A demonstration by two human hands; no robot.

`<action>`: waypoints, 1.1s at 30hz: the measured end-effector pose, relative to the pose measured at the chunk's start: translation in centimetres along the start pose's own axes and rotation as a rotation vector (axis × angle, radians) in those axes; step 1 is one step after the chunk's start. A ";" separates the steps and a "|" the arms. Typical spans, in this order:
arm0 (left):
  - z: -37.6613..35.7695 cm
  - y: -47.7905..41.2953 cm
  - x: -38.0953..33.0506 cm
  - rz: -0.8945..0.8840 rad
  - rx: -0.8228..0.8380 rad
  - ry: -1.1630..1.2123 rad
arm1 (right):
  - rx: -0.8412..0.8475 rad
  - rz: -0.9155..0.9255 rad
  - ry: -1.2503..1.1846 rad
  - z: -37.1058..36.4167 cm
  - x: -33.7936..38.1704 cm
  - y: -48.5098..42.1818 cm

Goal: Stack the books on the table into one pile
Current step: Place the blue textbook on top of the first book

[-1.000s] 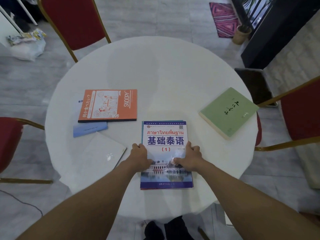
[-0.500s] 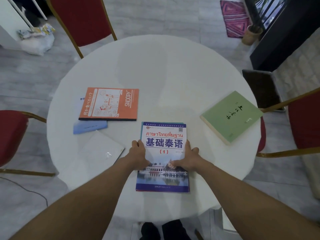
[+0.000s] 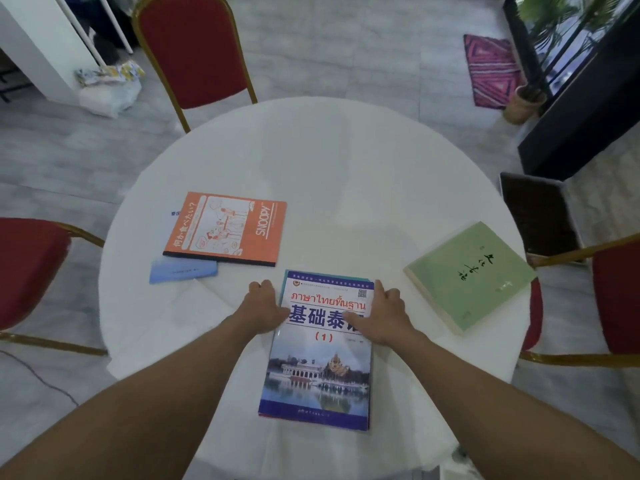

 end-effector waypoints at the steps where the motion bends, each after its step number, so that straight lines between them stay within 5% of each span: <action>1: 0.7 -0.5 0.0 0.025 -0.030 0.032 | -0.025 0.017 0.039 0.6 0.7 -0.6; 11: 5.8 -5.9 3.2 0.152 -0.152 0.493 | 0.021 0.177 0.114 0.5 10.4 -7.4; 19: 7.0 -9.8 4.5 0.252 -0.052 0.886 | 0.067 0.291 0.149 -1.8 20.7 -13.6; 26: 7.1 -11.3 5.5 0.323 0.013 0.965 | 0.089 0.361 0.319 -3.6 27.4 -19.0; 33: 7.5 -11.6 5.0 0.362 -0.026 0.765 | 0.025 0.227 0.429 -3.0 27.6 -20.0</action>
Point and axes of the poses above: each hand's wrist, its own y-axis away from the middle knuckle, its own z-axis out of the back of the hand, x = y × z, the point moved 5 cm from there along -y, towards the middle knuckle, and after that the axes turned 3 degrees about -y, right-handed, at the moved point
